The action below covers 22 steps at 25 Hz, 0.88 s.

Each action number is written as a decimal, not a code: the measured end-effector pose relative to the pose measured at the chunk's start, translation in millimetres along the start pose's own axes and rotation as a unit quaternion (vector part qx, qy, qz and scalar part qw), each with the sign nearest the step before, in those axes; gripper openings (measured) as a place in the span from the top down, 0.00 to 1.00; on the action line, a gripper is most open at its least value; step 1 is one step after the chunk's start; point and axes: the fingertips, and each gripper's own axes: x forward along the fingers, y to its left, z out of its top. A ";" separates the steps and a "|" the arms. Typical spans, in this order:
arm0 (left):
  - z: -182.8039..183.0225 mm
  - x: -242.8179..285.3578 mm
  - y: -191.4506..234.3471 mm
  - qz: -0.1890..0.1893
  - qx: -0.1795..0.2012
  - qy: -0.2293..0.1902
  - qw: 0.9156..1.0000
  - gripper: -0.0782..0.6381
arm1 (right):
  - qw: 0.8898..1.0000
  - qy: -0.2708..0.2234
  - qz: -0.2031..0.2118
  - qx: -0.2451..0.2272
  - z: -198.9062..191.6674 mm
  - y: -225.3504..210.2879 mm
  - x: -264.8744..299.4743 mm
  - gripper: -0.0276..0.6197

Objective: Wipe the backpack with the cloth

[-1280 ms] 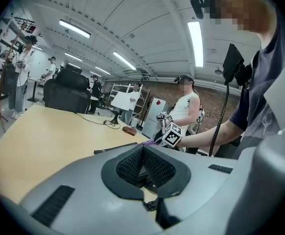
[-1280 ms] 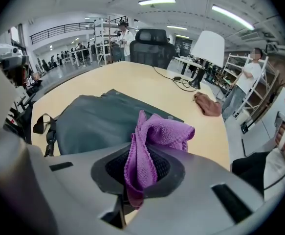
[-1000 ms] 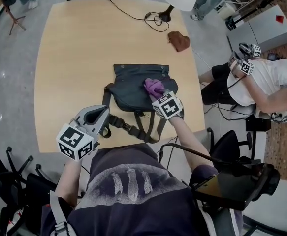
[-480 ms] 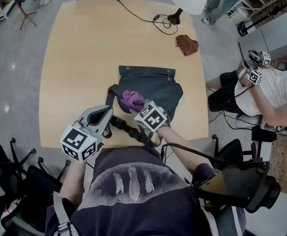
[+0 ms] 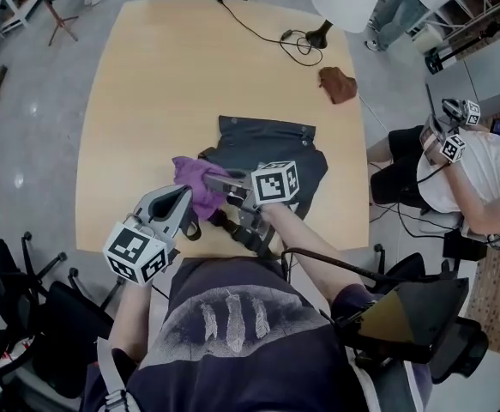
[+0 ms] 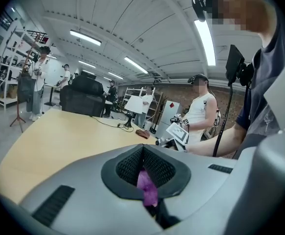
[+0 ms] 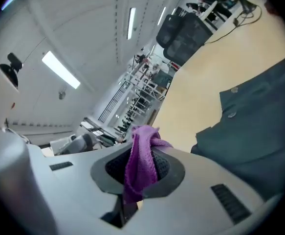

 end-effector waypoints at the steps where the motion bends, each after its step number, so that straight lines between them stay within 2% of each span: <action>1: -0.2 -1.5 1.5 0.003 0.000 0.001 1.000 0.88 | 1.000 -0.011 -0.020 -0.001 11.0 -11.5 2.0 0.91; 3: -1.3 -3.4 2.6 0.008 -0.001 0.005 1.000 0.88 | 0.993 0.008 -0.109 -0.053 25.2 -47.2 5.2 0.91; 4: -2.1 -4.1 2.4 0.009 -0.002 0.007 1.000 0.88 | 0.981 0.036 -0.163 -0.096 27.9 -65.7 5.6 0.91; 6: -3.9 -5.4 2.3 0.013 -0.005 0.010 1.000 0.88 | 0.947 0.095 -0.248 -0.182 29.3 -93.9 3.4 0.91; 8: -5.4 -6.4 4.0 0.016 -0.007 0.012 1.000 0.88 | 0.914 0.141 -0.293 -0.244 30.3 -107.6 1.5 0.91; 10: -6.0 -5.9 5.7 0.017 -0.006 0.013 1.000 0.88 | 0.884 0.180 -0.320 -0.291 29.7 -115.6 -1.5 0.91; 12: -6.1 -3.0 5.5 0.015 -0.005 0.016 1.000 0.88 | 0.864 0.205 -0.328 -0.323 28.3 -120.4 -5.2 0.91; 17: -3.5 11.2 -1.2 -0.001 -0.001 0.019 1.000 0.88 | 0.837 0.226 -0.337 -0.367 29.8 -125.4 -19.1 0.91; 22: -0.6 17.8 -8.4 -0.012 0.004 0.022 1.000 0.88 | 0.835 0.226 -0.344 -0.364 32.3 -130.4 -38.5 0.91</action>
